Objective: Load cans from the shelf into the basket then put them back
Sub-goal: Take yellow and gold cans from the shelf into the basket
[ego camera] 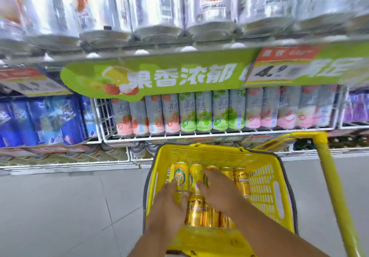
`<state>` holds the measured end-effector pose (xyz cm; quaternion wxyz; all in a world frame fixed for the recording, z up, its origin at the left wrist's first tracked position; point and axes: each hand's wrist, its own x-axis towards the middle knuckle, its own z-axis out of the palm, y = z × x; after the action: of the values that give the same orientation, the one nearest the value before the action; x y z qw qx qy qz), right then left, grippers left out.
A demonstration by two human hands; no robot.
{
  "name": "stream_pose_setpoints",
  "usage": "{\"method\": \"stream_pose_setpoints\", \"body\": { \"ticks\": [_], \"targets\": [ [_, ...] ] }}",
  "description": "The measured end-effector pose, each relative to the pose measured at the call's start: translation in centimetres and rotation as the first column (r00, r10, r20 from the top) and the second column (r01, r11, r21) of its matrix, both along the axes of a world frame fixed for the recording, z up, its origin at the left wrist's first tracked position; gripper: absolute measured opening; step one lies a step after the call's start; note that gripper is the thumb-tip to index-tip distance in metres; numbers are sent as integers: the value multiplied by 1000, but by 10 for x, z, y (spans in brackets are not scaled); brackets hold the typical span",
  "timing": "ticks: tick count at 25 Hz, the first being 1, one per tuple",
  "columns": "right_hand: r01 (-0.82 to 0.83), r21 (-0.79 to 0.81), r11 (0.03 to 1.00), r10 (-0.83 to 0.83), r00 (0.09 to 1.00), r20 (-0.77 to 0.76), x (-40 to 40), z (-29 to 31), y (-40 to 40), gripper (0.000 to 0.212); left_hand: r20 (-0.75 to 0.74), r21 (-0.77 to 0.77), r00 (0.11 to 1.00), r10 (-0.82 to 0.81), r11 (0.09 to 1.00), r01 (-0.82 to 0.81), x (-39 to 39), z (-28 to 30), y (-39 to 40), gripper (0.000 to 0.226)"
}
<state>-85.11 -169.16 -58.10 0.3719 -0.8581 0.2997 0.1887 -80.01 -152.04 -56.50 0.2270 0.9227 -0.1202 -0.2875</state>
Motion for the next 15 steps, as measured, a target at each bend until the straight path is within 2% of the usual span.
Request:
{"method": "stream_pose_setpoints", "body": {
  "ticks": [3,5,9,12,15],
  "targets": [
    [-112,-105,988,115,993,21,-8,35,-8,69,152,129,970,-189,977,170,9,28,1,65],
    [-155,-158,975,162,986,37,-16,62,-15,69,214,152,940,-264,960,234,13,50,-1,65],
    [-205,-235,950,216,976,24,-30,113,-24,74,243,166,919,-310,947,276,14,94,-3,66],
    [-215,-296,931,235,971,35,-41,155,-24,76,294,253,868,-401,908,334,8,140,-2,80],
    [-208,-381,901,244,968,49,-51,203,-21,76,377,308,814,-443,888,340,1,191,-3,78]
  ]
}}
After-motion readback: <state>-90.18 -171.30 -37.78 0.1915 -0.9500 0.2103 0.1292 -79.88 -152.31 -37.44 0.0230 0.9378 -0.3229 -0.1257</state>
